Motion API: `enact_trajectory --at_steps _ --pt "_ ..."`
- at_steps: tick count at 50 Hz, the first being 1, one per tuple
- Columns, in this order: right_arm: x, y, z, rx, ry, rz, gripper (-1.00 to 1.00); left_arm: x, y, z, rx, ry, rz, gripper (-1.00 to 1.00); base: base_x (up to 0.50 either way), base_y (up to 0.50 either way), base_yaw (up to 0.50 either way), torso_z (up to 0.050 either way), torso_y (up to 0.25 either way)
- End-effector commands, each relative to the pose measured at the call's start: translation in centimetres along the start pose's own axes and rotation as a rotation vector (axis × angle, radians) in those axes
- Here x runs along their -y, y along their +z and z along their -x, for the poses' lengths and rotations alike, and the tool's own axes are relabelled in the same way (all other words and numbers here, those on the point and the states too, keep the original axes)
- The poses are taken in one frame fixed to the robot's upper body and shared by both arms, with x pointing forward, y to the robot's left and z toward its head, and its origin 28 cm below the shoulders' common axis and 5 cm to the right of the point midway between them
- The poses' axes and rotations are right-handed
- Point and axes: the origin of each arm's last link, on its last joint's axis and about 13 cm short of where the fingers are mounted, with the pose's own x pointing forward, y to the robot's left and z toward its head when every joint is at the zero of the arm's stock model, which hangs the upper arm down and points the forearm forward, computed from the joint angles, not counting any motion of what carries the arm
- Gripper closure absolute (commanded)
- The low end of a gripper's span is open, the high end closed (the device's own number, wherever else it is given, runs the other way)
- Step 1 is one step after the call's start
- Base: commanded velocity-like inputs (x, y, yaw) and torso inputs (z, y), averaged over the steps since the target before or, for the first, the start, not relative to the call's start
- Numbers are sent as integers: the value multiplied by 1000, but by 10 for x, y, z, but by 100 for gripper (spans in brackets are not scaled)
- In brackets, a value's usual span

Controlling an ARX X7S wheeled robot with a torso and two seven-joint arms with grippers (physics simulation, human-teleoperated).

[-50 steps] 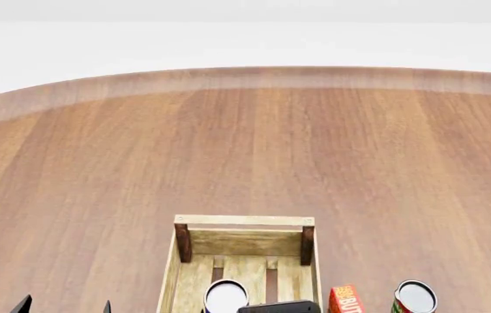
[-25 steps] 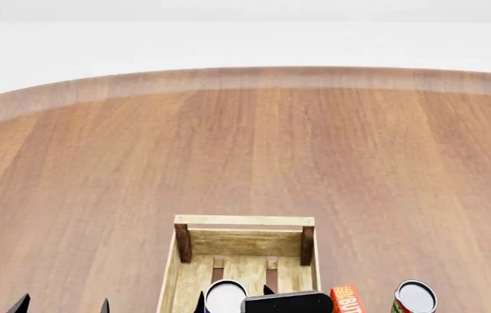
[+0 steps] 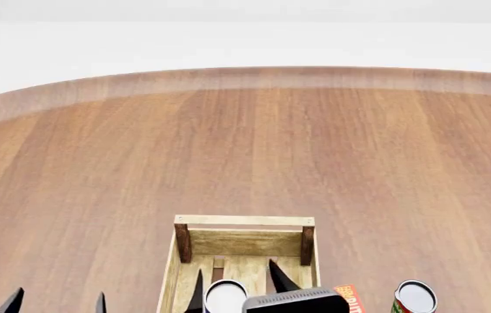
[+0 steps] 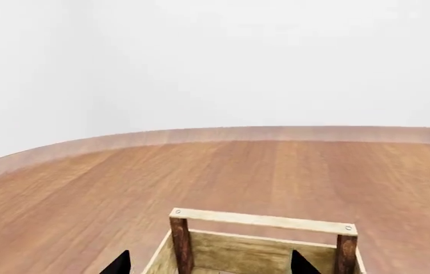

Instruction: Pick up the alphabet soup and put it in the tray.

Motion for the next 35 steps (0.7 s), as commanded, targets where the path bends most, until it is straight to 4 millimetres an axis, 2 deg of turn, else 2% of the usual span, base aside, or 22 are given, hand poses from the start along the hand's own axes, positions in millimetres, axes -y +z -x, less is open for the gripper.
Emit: enact_trajectory --at_steps 1,18,35 --pt "1 10 10 74 -6 11 -100 0 5 1 34 10 2 -100 0 0 0 0 0" --pt "5 16 15 175 -10 -19 -100 2 20 8 149 -31 69 -100 0 0 0 0 0" --pt "6 20 18 283 -29 32 -100 2 32 13 267 -44 120 -100 0 0 0 0 0"
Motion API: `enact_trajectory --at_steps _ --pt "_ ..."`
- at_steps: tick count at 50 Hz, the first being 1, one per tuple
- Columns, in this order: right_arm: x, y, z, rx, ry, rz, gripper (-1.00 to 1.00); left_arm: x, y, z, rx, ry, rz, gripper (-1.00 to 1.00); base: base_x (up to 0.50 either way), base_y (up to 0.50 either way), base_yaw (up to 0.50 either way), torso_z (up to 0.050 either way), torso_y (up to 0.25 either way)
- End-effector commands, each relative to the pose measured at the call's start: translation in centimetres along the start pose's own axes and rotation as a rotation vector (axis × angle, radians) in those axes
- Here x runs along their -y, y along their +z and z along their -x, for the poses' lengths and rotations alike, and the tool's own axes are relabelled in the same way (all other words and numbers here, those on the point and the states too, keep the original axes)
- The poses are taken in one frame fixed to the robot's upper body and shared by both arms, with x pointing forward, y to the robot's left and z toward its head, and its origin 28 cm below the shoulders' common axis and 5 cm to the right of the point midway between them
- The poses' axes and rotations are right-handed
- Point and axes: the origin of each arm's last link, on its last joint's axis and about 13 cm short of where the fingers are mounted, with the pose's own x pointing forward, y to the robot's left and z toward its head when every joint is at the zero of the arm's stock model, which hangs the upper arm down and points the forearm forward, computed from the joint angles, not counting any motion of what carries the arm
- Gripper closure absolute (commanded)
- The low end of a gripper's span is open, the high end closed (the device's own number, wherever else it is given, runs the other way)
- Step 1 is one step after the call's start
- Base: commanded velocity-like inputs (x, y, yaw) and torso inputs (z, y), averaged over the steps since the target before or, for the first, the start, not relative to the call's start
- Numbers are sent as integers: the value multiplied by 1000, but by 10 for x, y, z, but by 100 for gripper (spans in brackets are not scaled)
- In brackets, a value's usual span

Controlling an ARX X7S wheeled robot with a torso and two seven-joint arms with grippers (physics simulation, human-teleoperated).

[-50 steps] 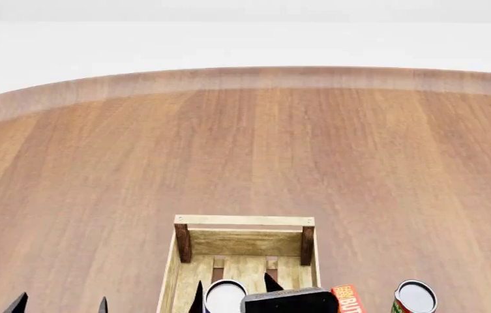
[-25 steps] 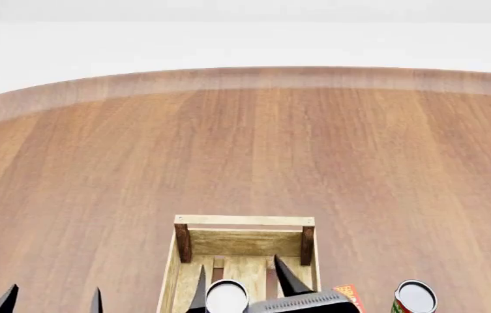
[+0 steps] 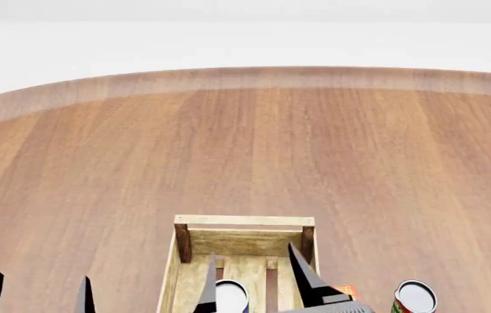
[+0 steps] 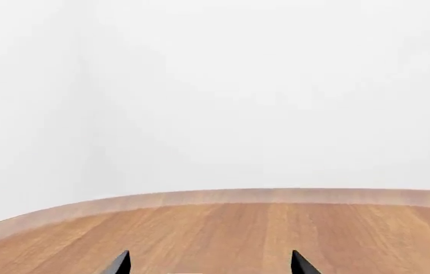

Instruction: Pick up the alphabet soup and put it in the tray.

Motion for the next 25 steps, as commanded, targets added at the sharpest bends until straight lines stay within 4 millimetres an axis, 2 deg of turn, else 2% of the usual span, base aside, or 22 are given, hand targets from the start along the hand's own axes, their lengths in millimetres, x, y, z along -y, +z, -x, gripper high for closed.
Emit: enact_trajectory --at_steps 1,25 --pt "1 3 2 72 -10 29 -100 1 8 2 73 -11 35 -100 0 0 0 0 0" --pt "4 9 6 177 -19 39 -100 2 15 4 140 -29 62 -100 0 0 0 0 0"
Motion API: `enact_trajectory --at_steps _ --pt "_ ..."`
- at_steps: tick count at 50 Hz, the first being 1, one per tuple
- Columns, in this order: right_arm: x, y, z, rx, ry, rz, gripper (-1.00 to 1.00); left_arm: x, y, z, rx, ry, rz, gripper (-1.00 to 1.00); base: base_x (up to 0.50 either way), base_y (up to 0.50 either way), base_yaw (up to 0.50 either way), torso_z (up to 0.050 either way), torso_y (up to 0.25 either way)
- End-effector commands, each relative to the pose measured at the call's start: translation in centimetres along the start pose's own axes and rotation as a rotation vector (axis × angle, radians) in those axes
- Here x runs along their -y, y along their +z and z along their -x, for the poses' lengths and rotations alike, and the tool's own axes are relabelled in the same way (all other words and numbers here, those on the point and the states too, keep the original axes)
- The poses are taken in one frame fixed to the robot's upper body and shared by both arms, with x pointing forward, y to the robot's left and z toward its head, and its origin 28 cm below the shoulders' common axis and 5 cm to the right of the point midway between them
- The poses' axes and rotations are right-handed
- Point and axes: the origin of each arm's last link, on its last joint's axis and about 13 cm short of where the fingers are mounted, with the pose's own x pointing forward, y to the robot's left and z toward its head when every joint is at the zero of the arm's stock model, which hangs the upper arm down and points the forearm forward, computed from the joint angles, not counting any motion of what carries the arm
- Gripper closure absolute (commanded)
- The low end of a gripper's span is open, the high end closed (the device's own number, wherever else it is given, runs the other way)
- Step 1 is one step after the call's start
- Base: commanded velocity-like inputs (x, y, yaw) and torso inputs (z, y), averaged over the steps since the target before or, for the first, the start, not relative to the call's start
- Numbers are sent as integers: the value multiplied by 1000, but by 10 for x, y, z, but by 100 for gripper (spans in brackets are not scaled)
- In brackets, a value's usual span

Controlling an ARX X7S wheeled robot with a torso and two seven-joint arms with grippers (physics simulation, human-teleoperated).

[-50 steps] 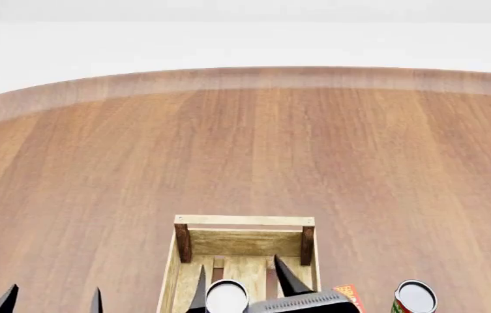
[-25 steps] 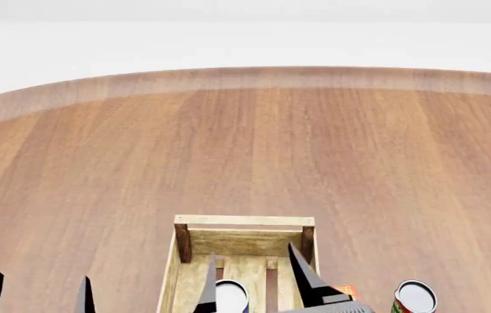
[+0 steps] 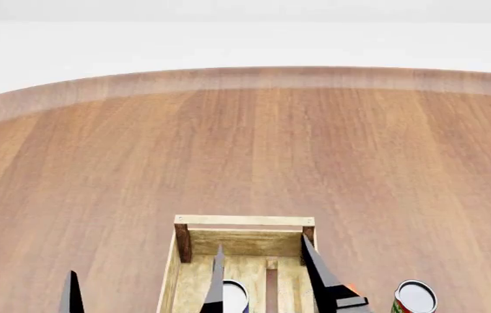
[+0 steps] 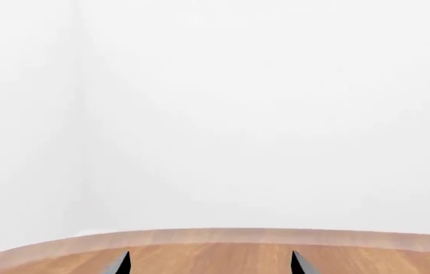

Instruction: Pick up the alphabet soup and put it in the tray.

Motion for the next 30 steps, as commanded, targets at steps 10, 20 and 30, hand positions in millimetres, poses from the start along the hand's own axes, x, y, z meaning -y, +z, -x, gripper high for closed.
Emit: enact_trajectory --at_steps 10,20,30 --pt "0 9 4 103 13 -7 -100 1 7 1 47 -6 25 -100 0 0 0 0 0" --pt "1 14 6 150 18 -10 -100 2 10 2 78 -2 15 -100 0 0 0 0 0" --pt "2 18 6 186 13 -16 -100 3 14 3 97 1 18 -100 0 0 0 0 0"
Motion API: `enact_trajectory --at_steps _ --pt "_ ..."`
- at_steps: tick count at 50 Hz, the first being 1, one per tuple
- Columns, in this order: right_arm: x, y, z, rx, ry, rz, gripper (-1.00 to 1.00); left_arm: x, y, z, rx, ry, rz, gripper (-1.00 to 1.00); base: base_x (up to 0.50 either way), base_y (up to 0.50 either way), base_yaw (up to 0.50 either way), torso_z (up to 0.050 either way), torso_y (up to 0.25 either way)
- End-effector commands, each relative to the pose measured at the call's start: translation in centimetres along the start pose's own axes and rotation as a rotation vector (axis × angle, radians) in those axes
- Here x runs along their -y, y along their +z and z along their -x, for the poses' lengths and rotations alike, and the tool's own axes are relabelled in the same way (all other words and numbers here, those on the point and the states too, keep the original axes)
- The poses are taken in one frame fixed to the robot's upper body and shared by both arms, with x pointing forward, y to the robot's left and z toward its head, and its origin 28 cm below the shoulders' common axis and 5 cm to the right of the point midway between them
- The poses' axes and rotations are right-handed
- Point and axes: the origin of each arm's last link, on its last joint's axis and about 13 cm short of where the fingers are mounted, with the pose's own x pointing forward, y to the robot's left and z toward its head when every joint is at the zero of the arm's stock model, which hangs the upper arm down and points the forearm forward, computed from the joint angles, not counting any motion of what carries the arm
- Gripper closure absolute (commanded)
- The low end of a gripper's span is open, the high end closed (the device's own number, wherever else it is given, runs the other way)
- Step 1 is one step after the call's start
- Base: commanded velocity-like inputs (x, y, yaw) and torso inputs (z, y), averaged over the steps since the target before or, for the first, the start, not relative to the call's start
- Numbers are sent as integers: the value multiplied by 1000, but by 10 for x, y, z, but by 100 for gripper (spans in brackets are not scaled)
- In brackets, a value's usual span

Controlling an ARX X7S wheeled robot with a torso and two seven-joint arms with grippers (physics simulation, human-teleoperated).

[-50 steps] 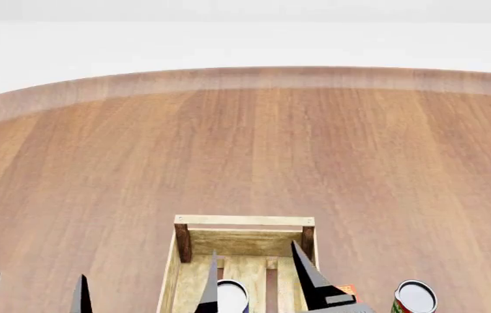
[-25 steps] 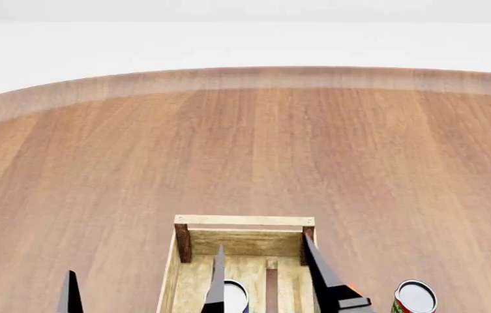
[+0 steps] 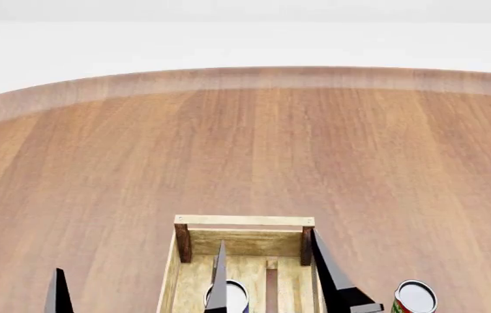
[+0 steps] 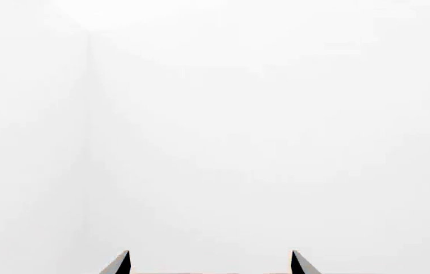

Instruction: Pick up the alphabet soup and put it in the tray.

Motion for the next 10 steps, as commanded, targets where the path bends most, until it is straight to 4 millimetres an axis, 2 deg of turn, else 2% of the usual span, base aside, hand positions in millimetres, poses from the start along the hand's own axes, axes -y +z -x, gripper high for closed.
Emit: enact_trajectory --at_steps 1,10 --pt "1 6 1 51 -1 0 -100 1 5 1 26 1 1 -100 0 0 0 0 0" --pt "1 11 1 70 -7 6 -100 2 11 0 46 10 3 -100 0 0 0 0 0"
